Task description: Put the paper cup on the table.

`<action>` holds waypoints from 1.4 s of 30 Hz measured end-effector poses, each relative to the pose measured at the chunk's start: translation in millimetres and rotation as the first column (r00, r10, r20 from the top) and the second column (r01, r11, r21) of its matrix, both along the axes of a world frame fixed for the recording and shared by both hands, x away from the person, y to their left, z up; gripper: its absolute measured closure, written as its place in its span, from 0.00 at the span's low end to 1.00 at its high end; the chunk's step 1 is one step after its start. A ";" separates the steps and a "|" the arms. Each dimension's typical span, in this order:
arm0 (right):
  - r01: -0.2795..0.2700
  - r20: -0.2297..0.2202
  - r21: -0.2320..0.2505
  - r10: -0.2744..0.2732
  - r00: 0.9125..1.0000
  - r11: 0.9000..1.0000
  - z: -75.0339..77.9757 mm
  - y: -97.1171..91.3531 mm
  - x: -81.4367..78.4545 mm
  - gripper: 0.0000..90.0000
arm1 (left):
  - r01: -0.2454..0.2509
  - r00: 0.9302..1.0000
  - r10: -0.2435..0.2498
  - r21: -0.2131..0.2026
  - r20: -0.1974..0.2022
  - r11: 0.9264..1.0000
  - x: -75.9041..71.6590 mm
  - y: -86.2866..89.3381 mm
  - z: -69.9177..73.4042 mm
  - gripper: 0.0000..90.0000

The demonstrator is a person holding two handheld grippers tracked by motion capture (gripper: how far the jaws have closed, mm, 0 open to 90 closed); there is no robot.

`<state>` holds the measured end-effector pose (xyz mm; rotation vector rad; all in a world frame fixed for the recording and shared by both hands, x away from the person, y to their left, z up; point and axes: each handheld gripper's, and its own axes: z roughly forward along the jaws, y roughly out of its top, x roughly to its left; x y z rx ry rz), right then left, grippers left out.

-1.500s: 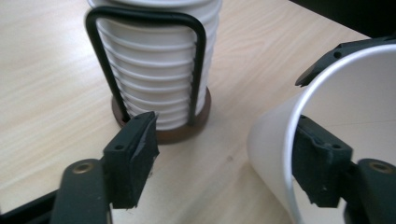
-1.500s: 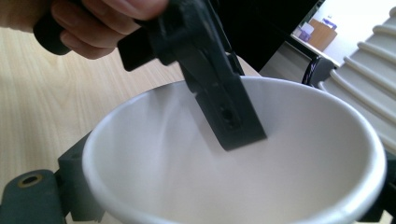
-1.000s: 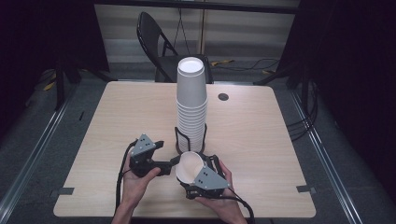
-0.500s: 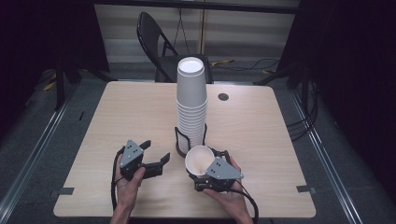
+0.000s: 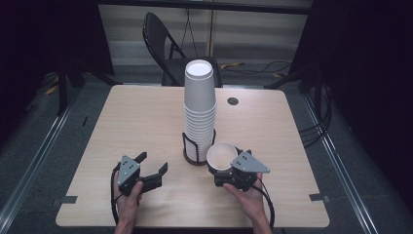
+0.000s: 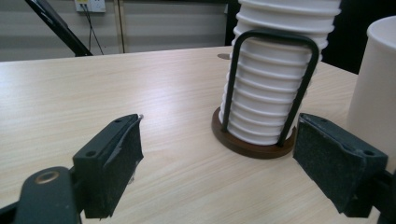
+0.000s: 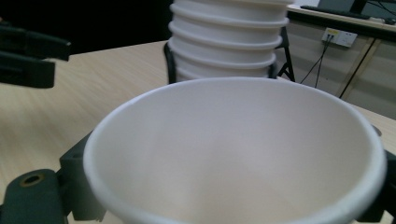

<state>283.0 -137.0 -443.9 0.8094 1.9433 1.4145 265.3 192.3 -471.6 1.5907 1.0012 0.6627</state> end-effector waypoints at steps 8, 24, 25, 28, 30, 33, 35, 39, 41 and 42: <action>0.047 -0.007 0.061 -0.047 0.999 0.997 8.2 -14.1 16.0 0.12 | -0.058 0.998 0.058 0.006 0.025 0.998 1.7 3.2 -13.9 0.17; 0.140 -0.027 0.071 -0.139 0.990 0.988 20.6 -28.3 54.0 0.11 | -0.122 0.991 0.120 0.028 0.063 0.992 -5.9 0.5 -24.1 0.17; 0.150 -0.025 0.068 -0.149 0.989 0.986 21.0 -29.1 56.9 0.11 | -0.130 0.989 0.128 0.035 0.070 0.991 -6.7 -0.3 -24.1 0.17; 0.167 -0.031 0.072 -0.165 0.986 0.983 22.1 -32.8 67.0 0.11 | -0.126 0.990 0.124 0.015 0.072 0.992 -6.9 1.2 -24.4 0.17; 0.181 -0.036 0.083 -0.178 0.983 0.980 21.8 -35.8 73.3 0.11 | -0.127 0.989 0.126 0.003 0.075 0.992 -7.4 2.4 -24.7 0.17; 0.205 -0.047 0.087 -0.201 0.978 0.975 19.2 -41.3 87.3 0.11 | -0.127 0.988 0.125 0.017 0.090 0.992 -8.5 1.1 -24.8 0.17; 0.210 -0.054 0.091 -0.206 0.977 0.973 18.9 -42.3 90.9 0.11 | -0.118 0.989 0.116 0.016 0.088 0.993 -8.4 1.2 -24.8 0.18; 0.241 -0.064 0.094 -0.236 0.970 0.966 12.4 -47.6 107.6 0.11 | -0.120 0.989 0.119 0.009 0.091 0.993 -9.1 2.5 -24.8 0.18; 0.248 -0.070 0.095 -0.243 0.968 0.964 10.4 -48.8 111.3 0.11 | -0.121 0.989 0.119 0.010 0.092 0.993 -9.2 2.4 -24.9 0.18; 0.254 -0.070 0.089 -0.249 0.966 0.963 8.5 -50.0 114.4 0.11 | -0.120 0.988 0.118 0.006 0.095 0.993 -9.4 2.2 -25.0 0.18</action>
